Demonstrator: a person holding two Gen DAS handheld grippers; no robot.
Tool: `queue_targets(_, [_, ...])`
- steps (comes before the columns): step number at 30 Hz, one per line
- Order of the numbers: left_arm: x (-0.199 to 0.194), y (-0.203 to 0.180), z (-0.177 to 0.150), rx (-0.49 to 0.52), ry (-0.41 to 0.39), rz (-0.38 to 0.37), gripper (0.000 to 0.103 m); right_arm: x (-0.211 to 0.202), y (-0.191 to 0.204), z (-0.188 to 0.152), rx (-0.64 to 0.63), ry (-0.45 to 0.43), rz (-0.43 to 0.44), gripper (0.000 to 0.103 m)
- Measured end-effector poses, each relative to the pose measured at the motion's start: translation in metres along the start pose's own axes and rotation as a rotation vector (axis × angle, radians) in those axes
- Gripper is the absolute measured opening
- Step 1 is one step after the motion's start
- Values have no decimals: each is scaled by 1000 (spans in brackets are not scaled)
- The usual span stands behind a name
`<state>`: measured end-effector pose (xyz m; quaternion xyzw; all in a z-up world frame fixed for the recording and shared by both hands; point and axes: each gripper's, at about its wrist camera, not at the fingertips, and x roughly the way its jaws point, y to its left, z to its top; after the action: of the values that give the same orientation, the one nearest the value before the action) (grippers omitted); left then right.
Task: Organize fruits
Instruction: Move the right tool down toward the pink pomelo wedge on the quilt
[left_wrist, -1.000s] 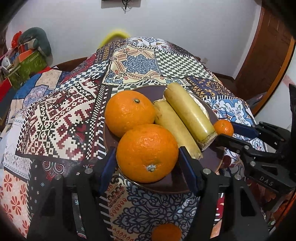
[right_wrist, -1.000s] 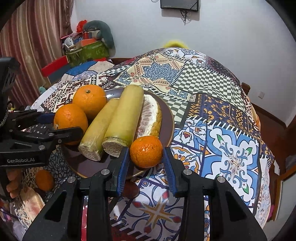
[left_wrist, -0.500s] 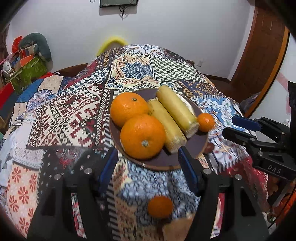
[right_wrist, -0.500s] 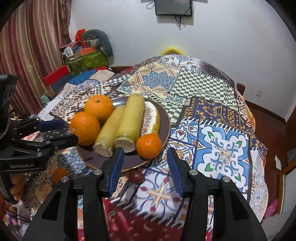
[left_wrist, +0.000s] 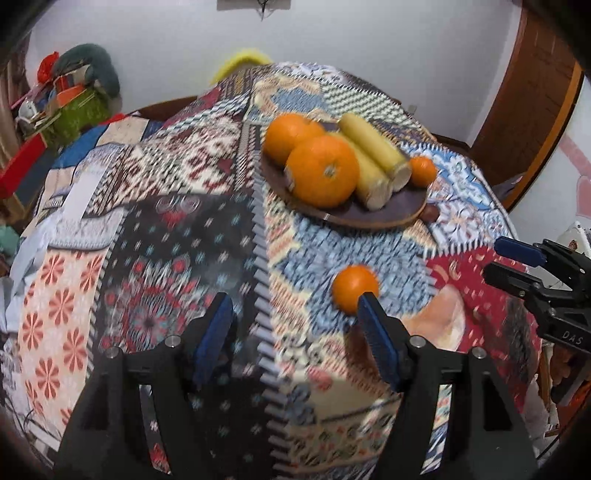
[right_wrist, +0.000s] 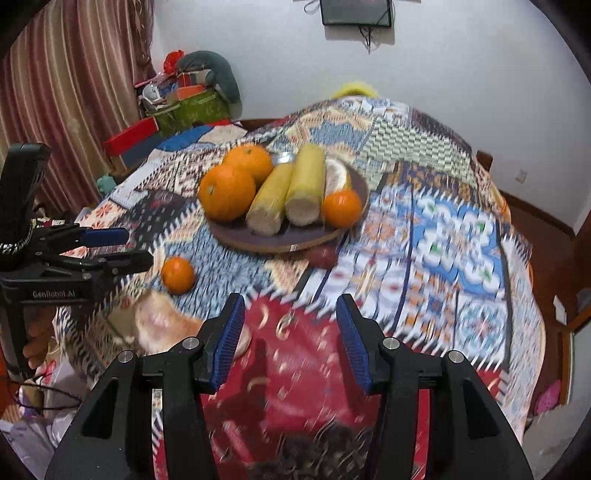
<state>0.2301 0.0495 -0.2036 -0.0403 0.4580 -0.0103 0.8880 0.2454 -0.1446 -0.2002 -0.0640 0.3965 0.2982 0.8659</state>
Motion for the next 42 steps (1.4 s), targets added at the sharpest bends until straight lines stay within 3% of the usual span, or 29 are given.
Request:
queue_targets(5, [7,8,-7,5,22,31,70,7,4,-13,12,45,24,48])
queue_targets(12, [18,7,-6,9,41,19,70,17,2,-20,14,77,29,48])
queue_targets(21, [19,-8,-8,62,46,44,70,19,10,-24,-61,54,-68,55])
queue_targets(28, [12,-21,-20,88,73,-13,70,33,8,-8,-84,39,-122,55])
queue_targets(32, [10,-47,-25,120,75,-81,70,43,9,6,-96,54,-94,55])
queue_targets(37, [7,-61,-24,143,39,-66,70,32,25,10,-135,40,-100,55])
queue_targets(42, [-2,-39,-22,99,15,-26,70,11,34,7,-135,16,-66,55])
